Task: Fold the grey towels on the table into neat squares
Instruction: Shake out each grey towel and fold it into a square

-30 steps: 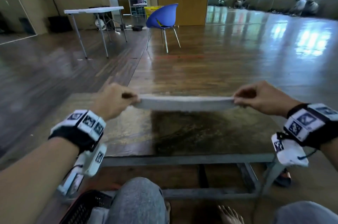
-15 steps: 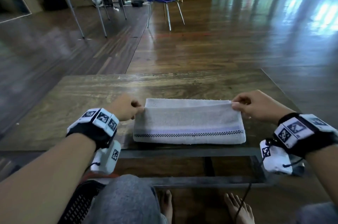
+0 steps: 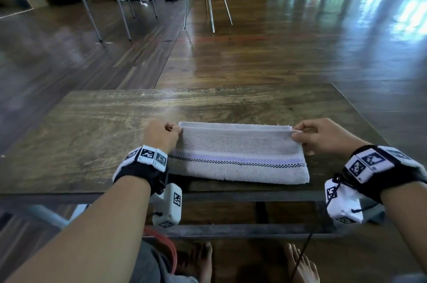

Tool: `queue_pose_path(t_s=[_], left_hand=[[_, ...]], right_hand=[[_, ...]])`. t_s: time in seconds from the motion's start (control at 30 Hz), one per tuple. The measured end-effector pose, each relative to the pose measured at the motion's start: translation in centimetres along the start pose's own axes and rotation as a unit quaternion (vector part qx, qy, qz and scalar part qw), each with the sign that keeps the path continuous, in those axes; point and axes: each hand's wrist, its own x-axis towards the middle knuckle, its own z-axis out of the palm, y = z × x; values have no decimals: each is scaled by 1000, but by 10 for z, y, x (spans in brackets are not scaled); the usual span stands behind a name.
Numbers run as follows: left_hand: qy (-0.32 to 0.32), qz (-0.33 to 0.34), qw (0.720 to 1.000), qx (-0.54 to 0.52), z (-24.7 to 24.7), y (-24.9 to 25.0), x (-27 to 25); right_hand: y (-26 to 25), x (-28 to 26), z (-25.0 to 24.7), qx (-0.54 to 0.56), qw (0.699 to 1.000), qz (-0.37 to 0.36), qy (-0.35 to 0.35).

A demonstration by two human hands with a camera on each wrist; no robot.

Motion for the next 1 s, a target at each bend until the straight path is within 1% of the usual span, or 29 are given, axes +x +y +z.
queue_pose_path(t_s=[0.07, 0.17, 0.23, 0.33, 0.4, 0.53, 0.6, 0.63, 0.7, 0.77, 0.83, 0.9, 0.97, 1.0], left_hand=[[21, 33, 999, -20, 0, 4, 3], [48, 57, 996, -43, 4, 11, 14], [42, 63, 996, -52, 12, 11, 24], [-5, 55, 998, -14, 19, 9, 35], [-26, 62, 998, 19, 19, 8, 40], [-50, 67, 996, 39, 17, 8, 44], [-58, 73, 995, 40, 16, 9, 43], [-53, 82, 994, 39, 14, 11, 42], [-16, 119, 993, 21, 7, 18, 39], [46, 167, 985, -13, -4, 31, 36], [103, 216, 970, -45, -18, 43, 32], [149, 264, 951, -69, -32, 50, 28], [157, 292, 939, -95, -40, 49, 23], [143, 293, 940, -97, -40, 47, 19]], right_hand=[[2, 7, 2, -53, 998, -21, 40], [1, 20, 5, -104, 987, -32, 118], [1, 28, 8, -119, 982, -30, 144], [1, 37, 13, -168, 978, -27, 118], [0, 41, 16, -190, 976, -28, 98], [-4, 40, 13, -207, 976, -28, 62], [-9, 37, 11, -207, 976, -28, 60], [-12, 35, 10, -204, 976, -31, 71], [-21, 34, 6, -189, 973, -49, 120], [-32, 31, -1, -171, 960, -94, 200], [-40, 29, -11, -141, 933, -157, 292], [-47, 24, -22, -83, 903, -218, 362], [-46, 19, -30, -42, 885, -257, 387], [-43, 15, -31, -39, 888, -256, 380]])
